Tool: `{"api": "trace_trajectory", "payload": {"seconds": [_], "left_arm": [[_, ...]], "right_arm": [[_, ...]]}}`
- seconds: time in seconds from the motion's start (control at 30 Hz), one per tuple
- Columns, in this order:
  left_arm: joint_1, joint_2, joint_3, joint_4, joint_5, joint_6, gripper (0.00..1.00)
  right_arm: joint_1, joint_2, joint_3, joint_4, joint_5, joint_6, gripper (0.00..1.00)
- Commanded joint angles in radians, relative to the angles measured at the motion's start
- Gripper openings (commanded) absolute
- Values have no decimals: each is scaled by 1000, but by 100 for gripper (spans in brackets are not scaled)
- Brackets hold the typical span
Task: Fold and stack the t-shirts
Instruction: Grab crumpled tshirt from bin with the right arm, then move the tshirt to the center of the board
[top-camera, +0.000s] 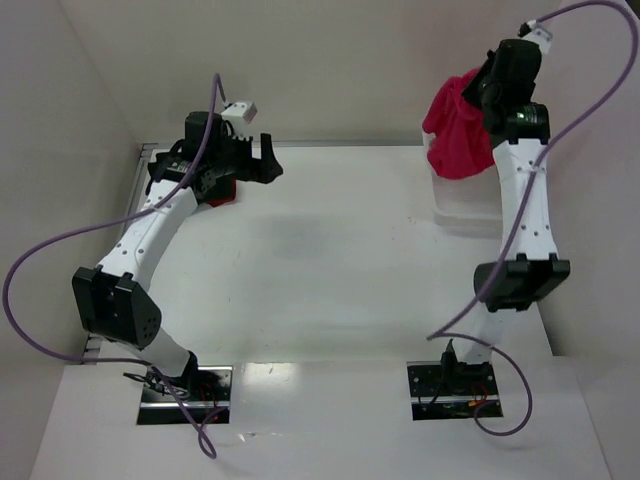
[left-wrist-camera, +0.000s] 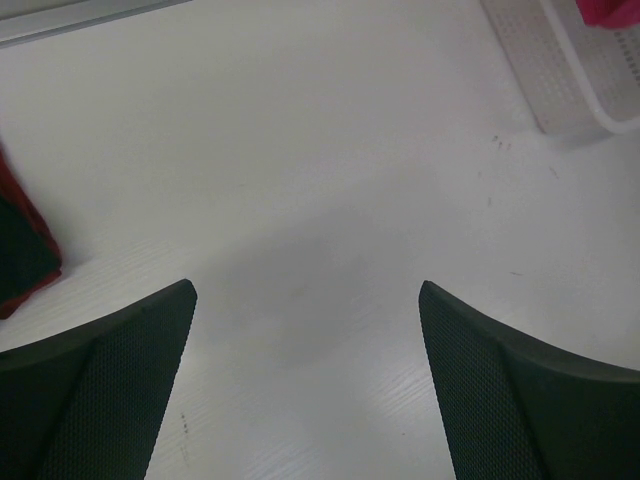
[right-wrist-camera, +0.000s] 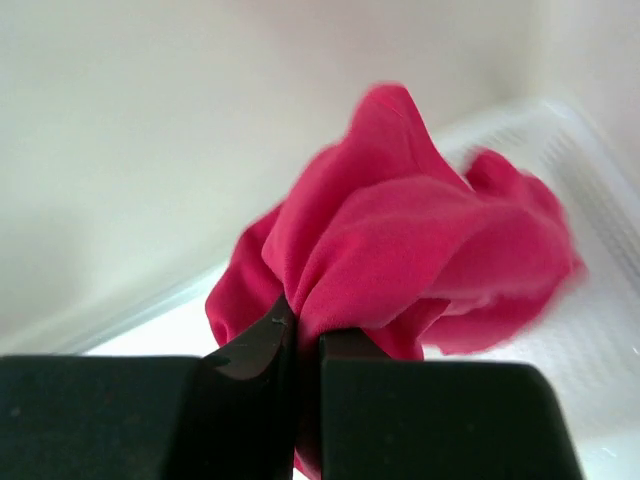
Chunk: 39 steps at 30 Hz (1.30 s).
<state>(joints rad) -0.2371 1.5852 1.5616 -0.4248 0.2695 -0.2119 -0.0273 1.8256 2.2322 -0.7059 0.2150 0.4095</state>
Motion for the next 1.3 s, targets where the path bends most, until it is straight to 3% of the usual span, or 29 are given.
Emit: {"api": "trace_trajectory", "payload": {"seconds": [0.0, 0.13, 0.27, 0.4, 0.6, 0.87, 1.13, 1.27], "left_arm": [[-4, -56, -29, 63, 151, 7, 100], [-4, -168, -139, 188, 204, -43, 100], [-4, -338, -312, 426, 360, -66, 100], [-52, -395, -365, 564, 431, -89, 100], [-212, -283, -345, 529, 422, -17, 100], [-310, -177, -304, 549, 438, 9, 100], [-396, -87, -267, 697, 127, 54, 100], [-406, -109, -293, 843, -154, 86, 99]], "right_arm": [[17, -202, -57, 164, -292, 24, 0], [90, -278, -80, 187, -437, 25, 0], [228, -341, -71, 216, -557, 78, 0], [237, -377, -138, 255, -612, 126, 0], [259, -413, -229, 318, -703, 186, 0], [270, -404, -252, 342, -776, 212, 0], [328, -426, -318, 333, -786, 221, 0], [328, -459, -364, 315, -773, 207, 1]]}}
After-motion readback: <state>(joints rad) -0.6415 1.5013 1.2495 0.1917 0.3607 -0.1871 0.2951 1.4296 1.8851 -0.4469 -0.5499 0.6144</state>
